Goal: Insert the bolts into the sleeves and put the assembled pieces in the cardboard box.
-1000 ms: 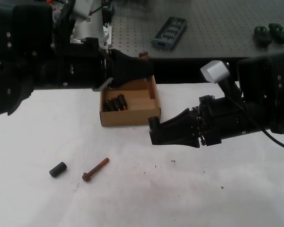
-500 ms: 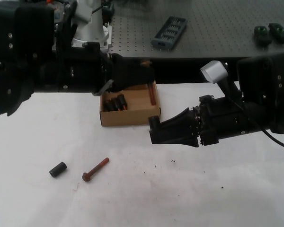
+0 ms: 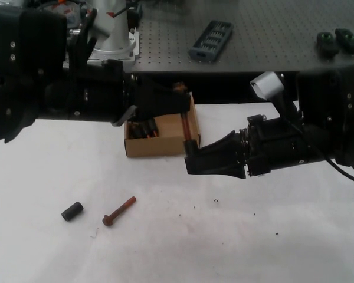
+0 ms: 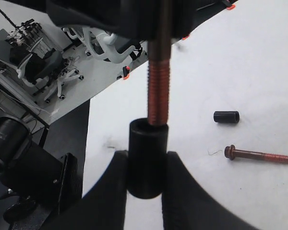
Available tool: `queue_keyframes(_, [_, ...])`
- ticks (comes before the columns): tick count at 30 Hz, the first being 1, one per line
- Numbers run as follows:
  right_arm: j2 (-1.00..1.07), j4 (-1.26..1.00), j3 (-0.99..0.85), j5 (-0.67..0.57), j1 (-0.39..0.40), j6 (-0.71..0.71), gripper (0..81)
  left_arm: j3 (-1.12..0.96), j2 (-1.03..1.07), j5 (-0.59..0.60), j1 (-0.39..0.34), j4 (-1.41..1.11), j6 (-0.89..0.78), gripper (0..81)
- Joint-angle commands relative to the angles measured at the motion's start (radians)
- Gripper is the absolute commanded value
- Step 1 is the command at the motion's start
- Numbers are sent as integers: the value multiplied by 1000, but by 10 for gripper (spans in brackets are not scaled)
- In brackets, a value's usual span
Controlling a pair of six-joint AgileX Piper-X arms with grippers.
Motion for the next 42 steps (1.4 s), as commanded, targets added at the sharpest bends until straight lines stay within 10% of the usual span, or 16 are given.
queue_keyframes(1, [-3,-86,-6,-8,-2,27,45,-11,-9,39,0,21,25,6])
queue_keyframes(18, [-3,-192,-6,-13,-2,143,45,-11,-9,254,3,96,89,15])
queue_keyframes(26, [-3,-215,-6,6,-2,161,45,-11,-9,31,7,91,78,692])
queue_keyframes(42, [271,-201,-250,116,-3,339,45,-197,-32,-388,237,492,422,588])
